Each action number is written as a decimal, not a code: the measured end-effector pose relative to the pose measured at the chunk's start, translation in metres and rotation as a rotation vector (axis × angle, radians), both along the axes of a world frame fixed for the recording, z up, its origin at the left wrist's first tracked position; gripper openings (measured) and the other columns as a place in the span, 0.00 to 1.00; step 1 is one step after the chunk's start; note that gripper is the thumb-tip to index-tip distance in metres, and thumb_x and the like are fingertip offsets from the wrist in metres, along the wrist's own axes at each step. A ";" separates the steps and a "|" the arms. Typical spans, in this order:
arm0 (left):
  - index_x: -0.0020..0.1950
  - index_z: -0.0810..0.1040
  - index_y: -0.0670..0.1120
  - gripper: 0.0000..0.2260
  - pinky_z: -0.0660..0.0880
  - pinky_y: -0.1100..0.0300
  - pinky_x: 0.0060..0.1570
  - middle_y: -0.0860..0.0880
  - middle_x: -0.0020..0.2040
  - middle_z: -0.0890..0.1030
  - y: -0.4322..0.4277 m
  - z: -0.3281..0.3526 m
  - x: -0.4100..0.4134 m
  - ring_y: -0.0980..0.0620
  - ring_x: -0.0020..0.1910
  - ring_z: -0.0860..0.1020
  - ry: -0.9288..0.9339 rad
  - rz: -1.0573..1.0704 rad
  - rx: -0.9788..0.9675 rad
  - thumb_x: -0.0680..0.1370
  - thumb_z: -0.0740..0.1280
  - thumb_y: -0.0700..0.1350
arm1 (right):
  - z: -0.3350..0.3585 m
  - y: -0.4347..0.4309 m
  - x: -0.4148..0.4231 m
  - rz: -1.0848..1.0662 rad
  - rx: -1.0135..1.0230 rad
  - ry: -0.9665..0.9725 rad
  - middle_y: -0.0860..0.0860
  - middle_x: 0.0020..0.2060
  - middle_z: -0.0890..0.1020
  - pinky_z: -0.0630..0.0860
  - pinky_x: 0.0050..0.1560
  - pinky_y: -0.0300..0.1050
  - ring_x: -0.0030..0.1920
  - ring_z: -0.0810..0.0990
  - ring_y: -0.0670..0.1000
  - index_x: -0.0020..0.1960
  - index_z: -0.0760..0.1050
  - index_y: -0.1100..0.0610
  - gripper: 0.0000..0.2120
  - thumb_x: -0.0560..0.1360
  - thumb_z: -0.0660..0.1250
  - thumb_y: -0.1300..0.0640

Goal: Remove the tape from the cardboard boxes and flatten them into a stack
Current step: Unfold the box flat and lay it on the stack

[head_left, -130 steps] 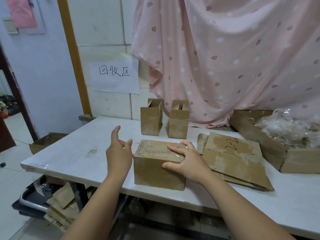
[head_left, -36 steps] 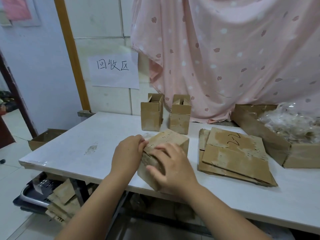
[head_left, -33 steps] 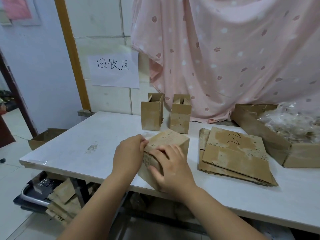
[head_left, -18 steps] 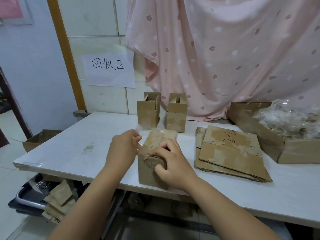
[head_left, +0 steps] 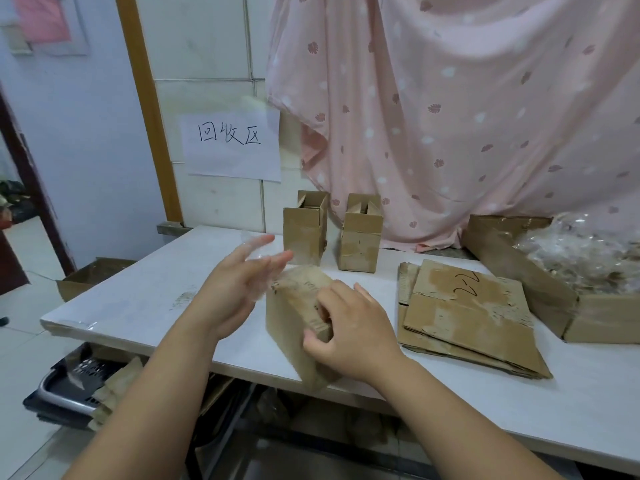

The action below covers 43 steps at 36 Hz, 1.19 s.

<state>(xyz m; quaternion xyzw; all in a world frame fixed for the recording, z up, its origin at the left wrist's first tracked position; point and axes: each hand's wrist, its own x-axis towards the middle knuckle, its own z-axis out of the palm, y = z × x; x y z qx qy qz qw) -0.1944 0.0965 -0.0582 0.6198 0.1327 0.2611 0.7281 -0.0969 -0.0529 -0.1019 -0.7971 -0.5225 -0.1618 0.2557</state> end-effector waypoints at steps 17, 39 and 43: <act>0.63 0.64 0.52 0.31 0.72 0.60 0.41 0.50 0.58 0.65 0.020 -0.012 0.019 0.49 0.53 0.70 0.381 0.412 0.577 0.67 0.74 0.59 | 0.012 0.001 0.009 0.050 -0.297 0.093 0.48 0.69 0.61 0.52 0.71 0.49 0.69 0.58 0.52 0.65 0.66 0.40 0.20 0.74 0.63 0.40; 0.44 0.69 0.42 0.07 0.66 0.57 0.40 0.41 0.51 0.72 0.015 -0.024 0.041 0.42 0.46 0.75 0.779 0.554 1.106 0.81 0.59 0.42 | 0.012 -0.003 0.016 0.127 -0.297 0.168 0.44 0.68 0.62 0.52 0.71 0.46 0.69 0.56 0.48 0.65 0.67 0.39 0.20 0.74 0.64 0.41; 0.43 0.68 0.42 0.07 0.66 0.57 0.38 0.45 0.38 0.70 0.018 -0.025 0.043 0.44 0.40 0.70 0.796 0.569 1.051 0.81 0.58 0.41 | 0.012 -0.003 0.016 0.125 -0.291 0.171 0.43 0.68 0.62 0.51 0.71 0.46 0.69 0.57 0.48 0.64 0.67 0.39 0.19 0.74 0.64 0.41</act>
